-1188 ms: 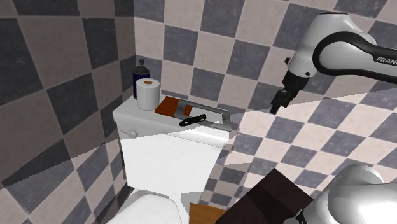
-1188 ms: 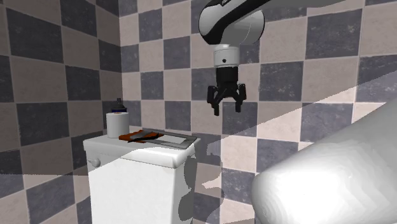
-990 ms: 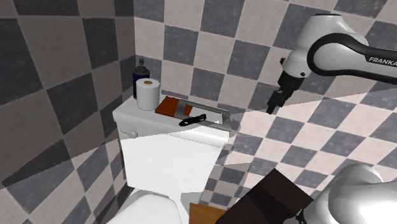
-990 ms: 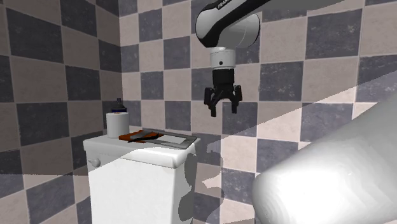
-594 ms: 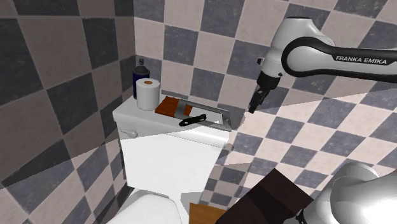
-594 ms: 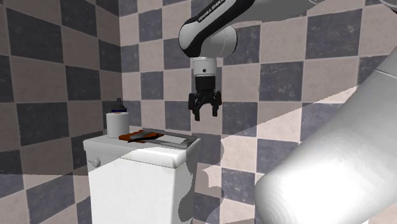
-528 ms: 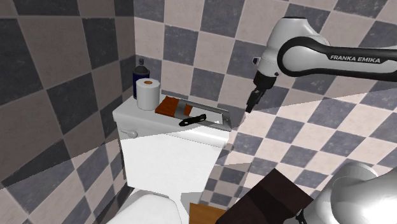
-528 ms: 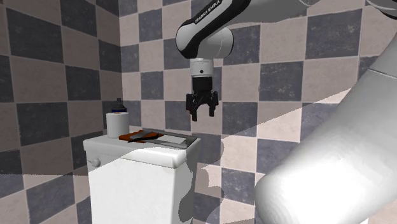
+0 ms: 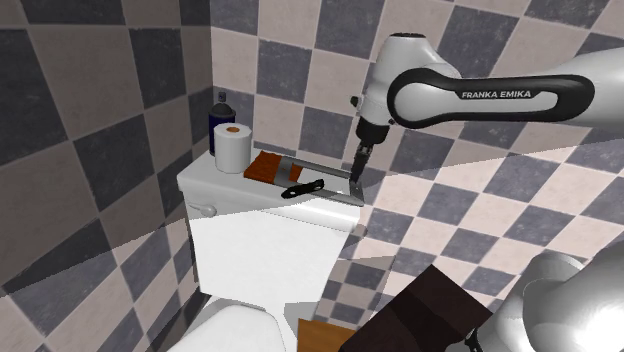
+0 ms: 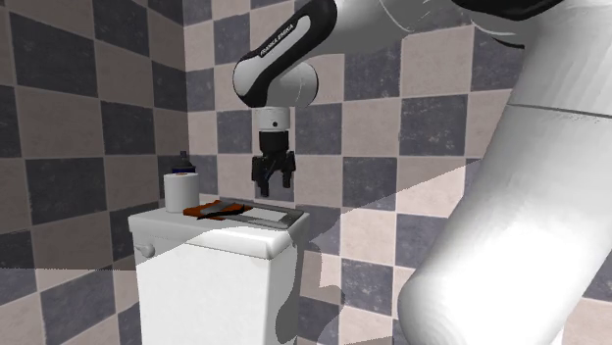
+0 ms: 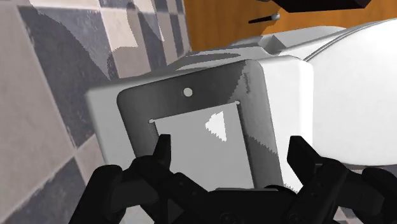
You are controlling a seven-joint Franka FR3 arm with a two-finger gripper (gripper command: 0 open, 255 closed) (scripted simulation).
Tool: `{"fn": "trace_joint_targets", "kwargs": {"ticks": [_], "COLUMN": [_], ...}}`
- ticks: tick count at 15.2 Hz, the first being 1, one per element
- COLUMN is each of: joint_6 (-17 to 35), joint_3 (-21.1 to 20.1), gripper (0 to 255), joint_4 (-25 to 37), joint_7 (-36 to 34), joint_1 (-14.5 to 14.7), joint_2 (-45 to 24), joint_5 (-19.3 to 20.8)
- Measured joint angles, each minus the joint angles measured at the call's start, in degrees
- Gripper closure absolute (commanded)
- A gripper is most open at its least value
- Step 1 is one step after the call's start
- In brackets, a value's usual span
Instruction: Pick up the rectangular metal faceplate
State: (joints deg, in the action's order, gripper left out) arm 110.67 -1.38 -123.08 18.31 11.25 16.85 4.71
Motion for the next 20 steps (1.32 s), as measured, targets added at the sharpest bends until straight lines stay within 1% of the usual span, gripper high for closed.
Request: {"fn": "trace_joint_targets", "kwargs": {"ticks": [3, 6, 8, 15, 16, 20], "joint_6": [1.7, 3.1, 4.0, 9.2, 9.4, 9.7], "joint_3": [-1.1, -2.7, -3.0, -3.2, -3.2, -3.2], "gripper": [0, 0, 0, 0, 255, 255], "joint_4": [3.2, 5.0, 6.3, 2.9, 2.6, 2.4], "joint_7": [3.3, 5.7, 7.0, 6.8, 6.8, 6.8], "joint_1": [1.7, 3.6, 4.0, 4.2, 4.2, 4.2], "joint_2": [-4.7, -7.8, -10.0, -11.8, -11.8, -11.8], "joint_5": [-0.2, -0.2, -0.1, 0.2, 0.2, 0.2]}}
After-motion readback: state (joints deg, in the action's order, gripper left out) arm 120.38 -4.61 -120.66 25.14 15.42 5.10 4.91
